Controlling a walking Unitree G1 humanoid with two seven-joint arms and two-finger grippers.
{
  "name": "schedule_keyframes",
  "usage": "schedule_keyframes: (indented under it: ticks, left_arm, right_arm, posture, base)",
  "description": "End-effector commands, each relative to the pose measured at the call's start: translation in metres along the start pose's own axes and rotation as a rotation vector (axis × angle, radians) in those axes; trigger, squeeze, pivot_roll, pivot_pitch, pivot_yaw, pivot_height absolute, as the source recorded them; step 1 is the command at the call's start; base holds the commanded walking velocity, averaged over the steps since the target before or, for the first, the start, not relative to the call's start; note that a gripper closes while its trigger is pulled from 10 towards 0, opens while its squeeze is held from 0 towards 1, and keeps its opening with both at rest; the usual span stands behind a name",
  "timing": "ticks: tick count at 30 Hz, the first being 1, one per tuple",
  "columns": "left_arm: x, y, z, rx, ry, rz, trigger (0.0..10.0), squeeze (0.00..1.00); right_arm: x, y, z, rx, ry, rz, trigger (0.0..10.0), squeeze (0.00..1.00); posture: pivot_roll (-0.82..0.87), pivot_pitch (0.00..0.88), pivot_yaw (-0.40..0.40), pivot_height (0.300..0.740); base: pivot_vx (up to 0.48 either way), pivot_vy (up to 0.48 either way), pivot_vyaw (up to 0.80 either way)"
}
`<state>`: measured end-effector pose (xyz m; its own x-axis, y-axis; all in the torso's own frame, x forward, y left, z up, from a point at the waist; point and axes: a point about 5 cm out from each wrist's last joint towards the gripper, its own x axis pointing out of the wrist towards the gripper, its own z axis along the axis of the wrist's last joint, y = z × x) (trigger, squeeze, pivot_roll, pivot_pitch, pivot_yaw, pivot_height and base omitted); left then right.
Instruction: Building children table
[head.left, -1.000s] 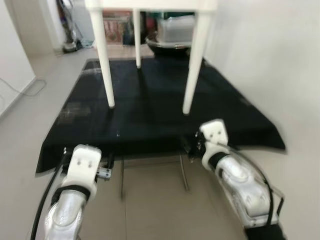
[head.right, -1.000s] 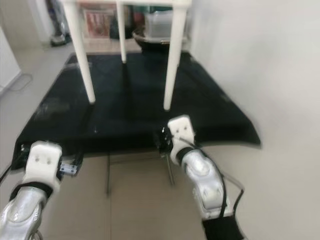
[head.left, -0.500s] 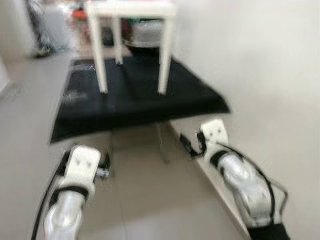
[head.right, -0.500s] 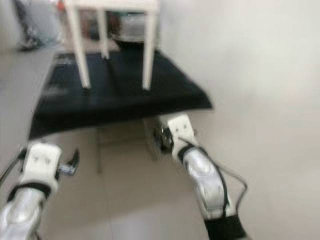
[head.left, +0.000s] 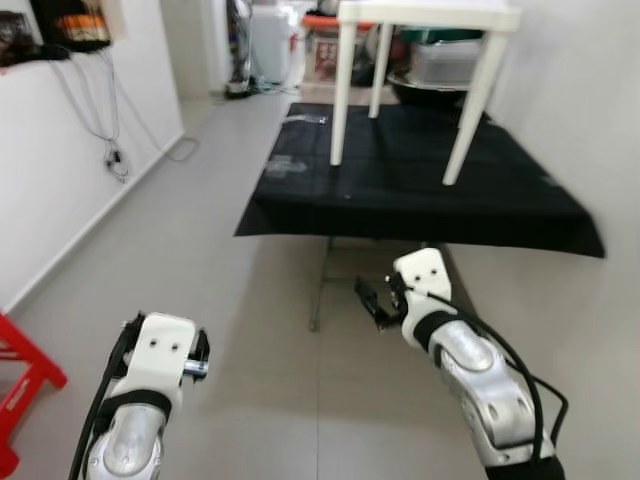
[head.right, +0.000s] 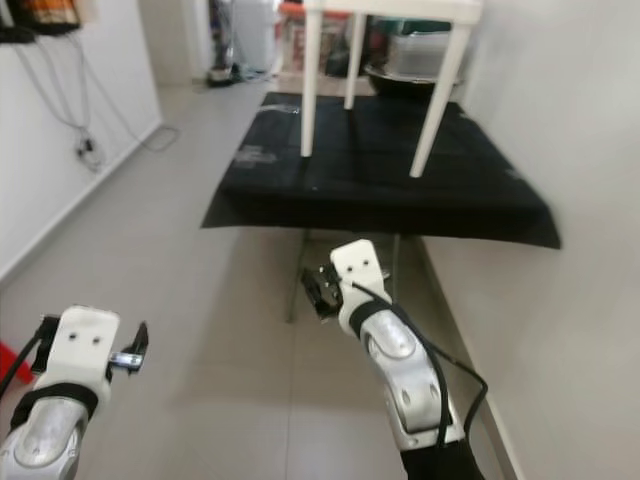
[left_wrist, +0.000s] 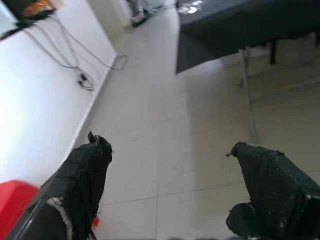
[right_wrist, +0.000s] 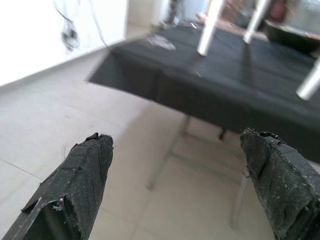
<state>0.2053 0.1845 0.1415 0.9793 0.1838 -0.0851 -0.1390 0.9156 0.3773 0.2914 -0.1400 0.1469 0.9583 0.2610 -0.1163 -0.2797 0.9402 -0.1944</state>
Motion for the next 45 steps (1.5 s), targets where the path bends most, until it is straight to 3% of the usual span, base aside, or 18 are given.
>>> schedule_keyframes:
  ticks: [1,5,6,13,15,23,38,45]
  left_arm:
    - [-0.002,-0.003,-0.003,0.013,0.003,-0.006,10.0,0.0]
    - [-0.007,-0.003,-0.006,0.001,0.013,-0.022,10.0,0.0]
    - [-0.013,-0.004,-0.007,-0.006,0.011,-0.051,10.0,0.0]
    - [-0.021,-0.006,-0.007,-0.029,-0.006,-0.119,10.0,0.0]
    - [-0.021,-0.008,-0.007,-0.024,-0.007,-0.128,10.0,0.0]
    - [-0.017,-0.008,-0.004,-0.024,-0.03,-0.148,10.0,0.0]
    - [-0.012,-0.001,0.0,0.006,-0.075,-0.173,10.0,0.0]
    - [-0.015,-0.007,0.0,0.002,-0.082,-0.204,10.0,0.0]
  right_arm:
    - [-0.004,-0.006,-0.002,0.002,0.018,-0.041,10.0,0.0]
    - [-0.016,-0.015,-0.007,-0.028,0.026,-0.118,10.0,0.0]
    - [-0.026,-0.021,-0.01,-0.022,0.033,-0.147,10.0,0.0]
    - [-0.043,-0.031,-0.013,-0.069,0.025,-0.22,10.0,0.0]
    - [-0.044,-0.03,-0.013,-0.035,0.016,-0.219,10.0,0.0]
    - [-0.045,-0.026,-0.009,-0.068,0.001,-0.212,10.0,0.0]
    - [-0.05,-0.044,-0.009,-0.081,-0.015,-0.327,10.0,0.0]
    - [-0.05,-0.039,-0.007,-0.065,-0.027,-0.295,10.0,0.0]
  posture:
    - [0.03,0.0,-0.077,0.74]
    - [0.03,0.0,-0.08,0.74]
    - [0.03,0.0,-0.08,0.74]
    - [0.02,0.0,-0.074,0.74]
    - [0.02,0.0,-0.072,0.74]
    - [0.01,0.0,-0.067,0.74]
    - [0.01,0.0,-0.071,0.74]
    - [0.01,0.0,-0.07,0.74]
  base:
    - [0.0,0.0,0.0]
    - [0.0,0.0,0.0]
    - [0.0,0.0,0.0]
    - [0.0,0.0,0.0]
    - [0.0,0.0,0.0]
    - [0.0,0.0,0.0]
    - [0.0,0.0,0.0]
    - [0.0,0.0,0.0]
